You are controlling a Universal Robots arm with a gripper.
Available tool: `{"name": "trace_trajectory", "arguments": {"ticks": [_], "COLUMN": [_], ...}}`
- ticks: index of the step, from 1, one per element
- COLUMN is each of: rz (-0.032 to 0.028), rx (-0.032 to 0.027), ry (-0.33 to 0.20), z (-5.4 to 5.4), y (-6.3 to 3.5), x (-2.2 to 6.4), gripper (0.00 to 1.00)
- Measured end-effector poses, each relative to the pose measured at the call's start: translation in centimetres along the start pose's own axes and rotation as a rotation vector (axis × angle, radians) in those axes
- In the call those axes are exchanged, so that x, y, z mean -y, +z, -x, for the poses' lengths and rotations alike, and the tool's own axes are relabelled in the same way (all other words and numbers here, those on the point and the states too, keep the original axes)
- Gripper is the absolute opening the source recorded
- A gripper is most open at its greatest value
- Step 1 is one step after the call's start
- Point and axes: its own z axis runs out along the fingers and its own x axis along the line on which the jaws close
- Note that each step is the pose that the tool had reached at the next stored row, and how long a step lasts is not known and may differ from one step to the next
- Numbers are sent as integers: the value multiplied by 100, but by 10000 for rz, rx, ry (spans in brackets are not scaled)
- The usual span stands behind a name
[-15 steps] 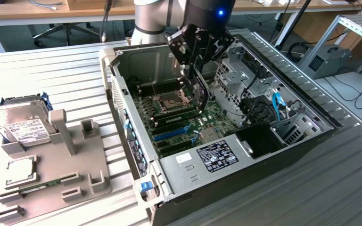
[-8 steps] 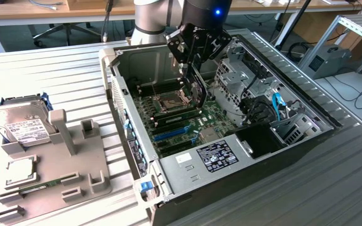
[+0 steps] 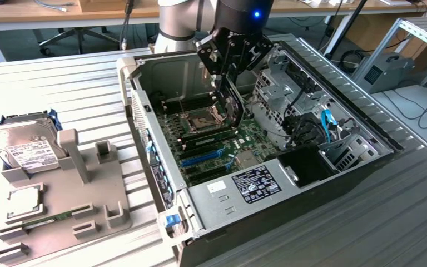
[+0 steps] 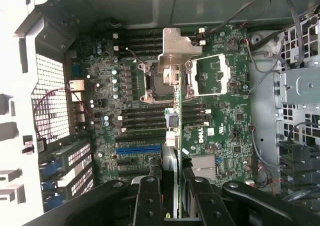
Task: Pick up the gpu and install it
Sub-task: 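Pick up the gpu and move the gpu toward the slot, then insert the gpu into the slot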
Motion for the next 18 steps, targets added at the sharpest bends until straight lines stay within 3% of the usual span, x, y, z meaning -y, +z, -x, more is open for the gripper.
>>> {"name": "trace_trajectory", "arguments": {"ticks": [11, 18], "rz": [2, 17], "rx": [-2, -20], "ry": [-81, -675], "z": [0, 0], "y": [0, 0], "x": [0, 0], "gripper": [26, 26]}}
